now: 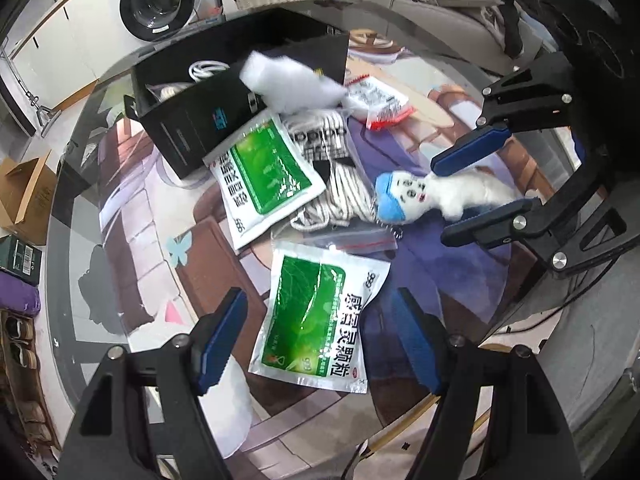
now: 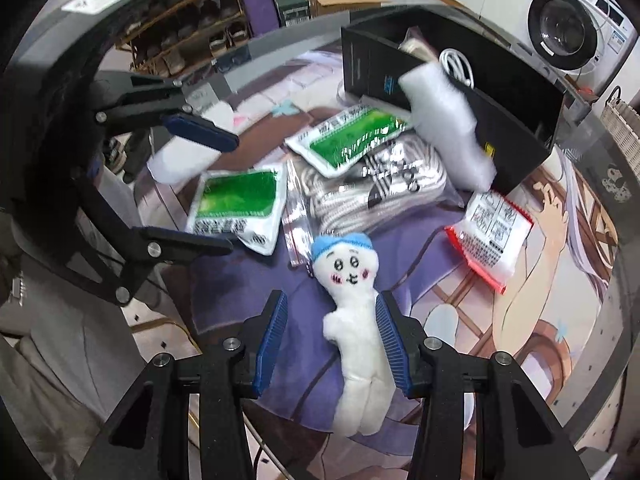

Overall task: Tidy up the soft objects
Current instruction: 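Lower the right tool onto the white plush doll while the left tool lowers onto a green sachet, then grasp and lift the plush doll with the right tool while the left tool lifts the green sachet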

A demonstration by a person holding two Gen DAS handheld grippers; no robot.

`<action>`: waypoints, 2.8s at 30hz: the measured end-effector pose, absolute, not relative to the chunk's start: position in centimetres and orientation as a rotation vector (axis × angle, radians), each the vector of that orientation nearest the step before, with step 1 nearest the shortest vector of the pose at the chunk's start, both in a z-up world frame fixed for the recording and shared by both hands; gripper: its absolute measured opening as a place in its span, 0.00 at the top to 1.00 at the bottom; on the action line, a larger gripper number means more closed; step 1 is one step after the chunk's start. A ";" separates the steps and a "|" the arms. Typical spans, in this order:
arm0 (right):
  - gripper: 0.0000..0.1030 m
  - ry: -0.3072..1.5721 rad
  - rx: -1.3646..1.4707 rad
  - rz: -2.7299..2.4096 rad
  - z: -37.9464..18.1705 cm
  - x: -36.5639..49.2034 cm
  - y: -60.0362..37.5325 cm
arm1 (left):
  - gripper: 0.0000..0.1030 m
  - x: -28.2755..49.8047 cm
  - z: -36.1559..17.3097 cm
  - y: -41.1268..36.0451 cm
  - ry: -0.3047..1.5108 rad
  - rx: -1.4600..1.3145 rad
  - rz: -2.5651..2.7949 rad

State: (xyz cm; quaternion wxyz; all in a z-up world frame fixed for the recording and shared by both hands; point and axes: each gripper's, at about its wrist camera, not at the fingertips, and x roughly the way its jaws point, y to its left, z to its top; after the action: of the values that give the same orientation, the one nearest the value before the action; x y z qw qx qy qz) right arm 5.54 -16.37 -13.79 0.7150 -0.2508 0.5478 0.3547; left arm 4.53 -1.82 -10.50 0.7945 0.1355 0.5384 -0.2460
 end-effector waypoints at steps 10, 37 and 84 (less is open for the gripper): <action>0.47 1.243 -0.595 0.745 -15.6 5.8 -16.4 | 0.27 4.8 -12.8 -2.9 1.221 0.329 -0.503; 0.75 1.168 -0.708 0.802 -16.6 3.8 -15.7 | 0.66 5.2 -11.7 -1.9 1.173 0.277 -0.530; 0.77 0.731 -0.424 0.760 -5.6 4.2 -16.4 | 0.66 5.2 -4.3 0.9 0.807 0.140 -0.466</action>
State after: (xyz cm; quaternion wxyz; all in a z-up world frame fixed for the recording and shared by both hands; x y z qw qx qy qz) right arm 4.24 -16.36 -5.59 0.8428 -0.2008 0.3459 0.3601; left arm 5.16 0.85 -4.30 0.8910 0.0674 0.3889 -0.2243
